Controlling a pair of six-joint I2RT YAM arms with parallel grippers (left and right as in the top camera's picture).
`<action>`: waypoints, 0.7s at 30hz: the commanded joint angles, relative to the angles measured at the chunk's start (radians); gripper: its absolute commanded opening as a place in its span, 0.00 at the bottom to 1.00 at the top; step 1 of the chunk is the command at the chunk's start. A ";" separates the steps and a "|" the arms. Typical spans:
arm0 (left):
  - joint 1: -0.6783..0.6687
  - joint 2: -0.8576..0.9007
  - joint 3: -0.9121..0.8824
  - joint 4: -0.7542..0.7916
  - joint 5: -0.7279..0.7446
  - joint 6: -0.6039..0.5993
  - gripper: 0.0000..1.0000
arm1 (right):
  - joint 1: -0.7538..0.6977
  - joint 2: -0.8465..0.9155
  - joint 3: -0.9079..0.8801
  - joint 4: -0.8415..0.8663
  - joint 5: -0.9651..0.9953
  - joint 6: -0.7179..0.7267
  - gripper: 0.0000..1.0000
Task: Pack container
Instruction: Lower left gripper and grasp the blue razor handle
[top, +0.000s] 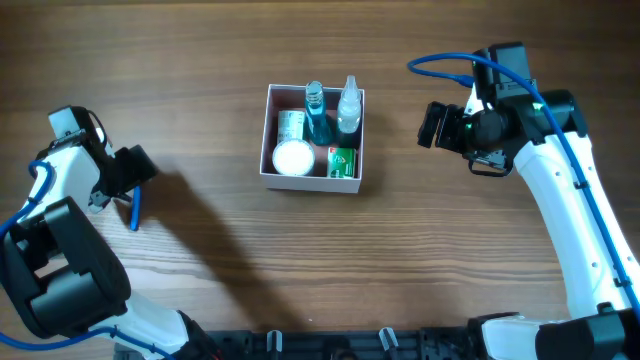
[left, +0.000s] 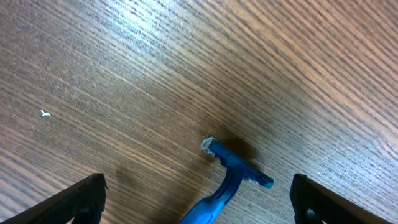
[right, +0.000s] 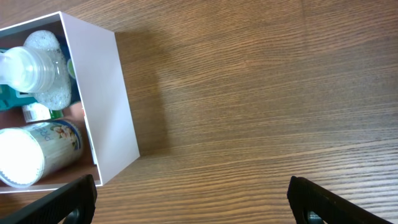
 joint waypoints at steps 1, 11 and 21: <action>0.000 0.019 -0.007 0.007 -0.014 0.042 0.93 | -0.003 0.009 -0.002 0.000 -0.010 -0.013 1.00; -0.043 0.085 -0.007 0.009 -0.058 0.067 0.93 | -0.003 0.009 -0.002 -0.001 -0.009 -0.013 1.00; -0.044 0.121 -0.008 -0.041 -0.042 0.065 0.78 | -0.003 0.009 -0.002 -0.001 -0.009 -0.013 1.00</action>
